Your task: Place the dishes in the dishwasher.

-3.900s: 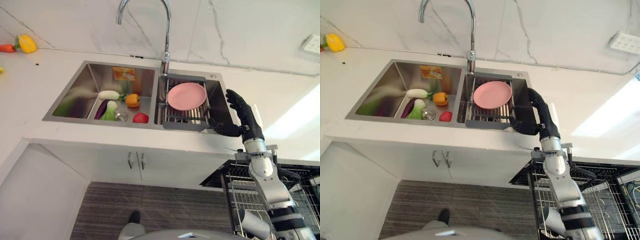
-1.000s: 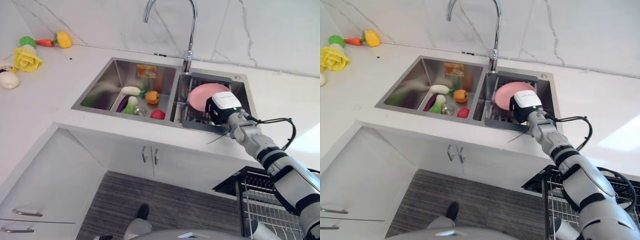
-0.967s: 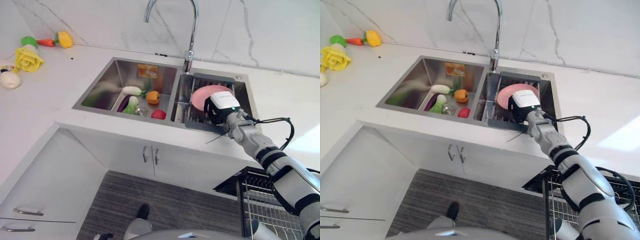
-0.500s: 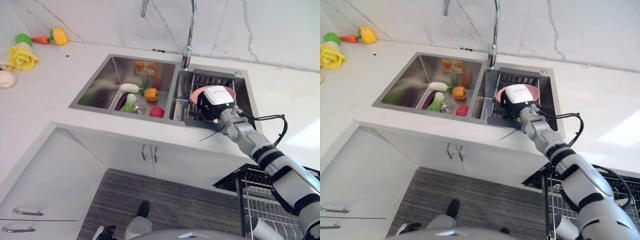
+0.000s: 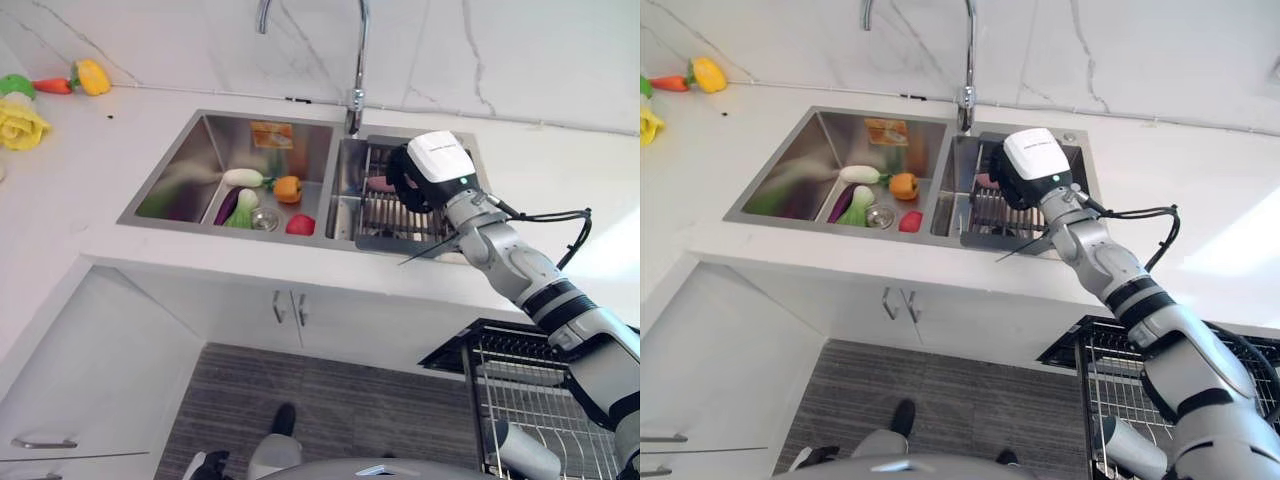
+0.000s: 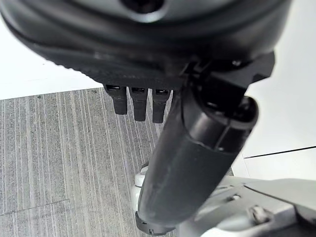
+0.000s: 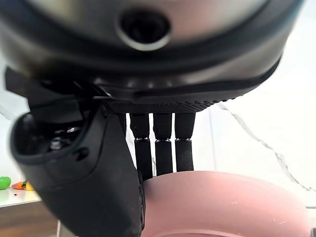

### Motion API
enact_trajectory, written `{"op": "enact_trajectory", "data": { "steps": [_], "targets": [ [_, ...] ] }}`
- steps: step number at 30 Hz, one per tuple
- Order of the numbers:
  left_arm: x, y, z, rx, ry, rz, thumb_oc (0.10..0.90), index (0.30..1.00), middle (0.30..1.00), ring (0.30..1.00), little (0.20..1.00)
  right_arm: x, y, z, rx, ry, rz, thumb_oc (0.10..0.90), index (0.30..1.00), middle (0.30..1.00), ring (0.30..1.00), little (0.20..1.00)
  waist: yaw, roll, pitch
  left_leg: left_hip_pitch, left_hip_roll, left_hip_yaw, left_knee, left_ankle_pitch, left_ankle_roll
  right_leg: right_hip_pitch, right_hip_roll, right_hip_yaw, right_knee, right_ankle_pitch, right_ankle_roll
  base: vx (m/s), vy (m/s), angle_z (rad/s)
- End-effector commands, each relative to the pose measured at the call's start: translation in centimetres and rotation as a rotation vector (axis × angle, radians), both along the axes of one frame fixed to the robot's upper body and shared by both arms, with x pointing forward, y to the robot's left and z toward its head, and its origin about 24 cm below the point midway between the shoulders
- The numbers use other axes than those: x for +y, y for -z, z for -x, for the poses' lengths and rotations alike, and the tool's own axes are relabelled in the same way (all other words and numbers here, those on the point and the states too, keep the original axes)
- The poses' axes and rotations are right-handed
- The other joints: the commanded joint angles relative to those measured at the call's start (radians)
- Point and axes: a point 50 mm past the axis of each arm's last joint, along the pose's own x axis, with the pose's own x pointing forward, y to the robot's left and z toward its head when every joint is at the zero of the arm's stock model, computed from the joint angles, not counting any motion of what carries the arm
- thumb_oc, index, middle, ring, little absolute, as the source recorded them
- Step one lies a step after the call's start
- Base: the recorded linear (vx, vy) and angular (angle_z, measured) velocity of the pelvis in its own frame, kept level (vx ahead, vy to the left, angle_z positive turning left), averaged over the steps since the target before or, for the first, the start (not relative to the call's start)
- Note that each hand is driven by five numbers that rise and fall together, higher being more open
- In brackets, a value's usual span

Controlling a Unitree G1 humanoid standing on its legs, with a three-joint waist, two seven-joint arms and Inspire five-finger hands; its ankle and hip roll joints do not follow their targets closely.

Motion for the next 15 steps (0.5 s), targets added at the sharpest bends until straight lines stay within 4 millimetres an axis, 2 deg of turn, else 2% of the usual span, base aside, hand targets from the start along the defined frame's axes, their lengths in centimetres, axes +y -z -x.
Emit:
{"op": "enact_trajectory", "data": {
  "steps": [1, 9, 15],
  "targets": [
    [0.9, -0.2, -0.3, 0.025, 0.125, -0.067, 0.800, 0.900, 0.900, 0.900, 0.900, -1.3, -6.4, 0.5, -0.285, 0.007, 0.001, 0.400, 0.300, 0.300, 0.300, 0.300, 0.035, 0.025, -0.047, 0.133, 0.041, 0.103, 0.009, -0.149, -0.011, -0.041, -0.054, 0.043, 0.012, -0.041, 0.069, -0.01, 0.018, -0.06],
    [0.6, -0.2, 0.0, 0.026, 0.141, -0.054, 0.800, 0.900, 0.900, 0.900, 0.900, -1.8, -6.4, 0.7, -0.282, 0.011, 0.048, 0.400, 0.300, 0.300, 0.300, 0.300, 0.019, 0.023, -0.048, 0.147, 0.038, 0.120, 0.009, -0.157, -0.005, -0.039, -0.056, 0.061, 0.012, -0.038, 0.072, -0.01, 0.012, -0.10],
    [0.6, -0.2, 0.1, 0.022, 0.122, -0.053, 0.800, 0.900, 0.900, 0.900, 0.900, -1.5, -7.8, 1.5, -0.344, -0.022, 0.047, 0.400, 0.300, 0.300, 0.300, 0.300, 0.008, 0.024, -0.047, 0.158, 0.041, 0.127, 0.009, -0.162, -0.003, -0.039, -0.054, 0.070, 0.012, -0.039, 0.072, 0.00, 0.014, -0.05]
  ]
}}
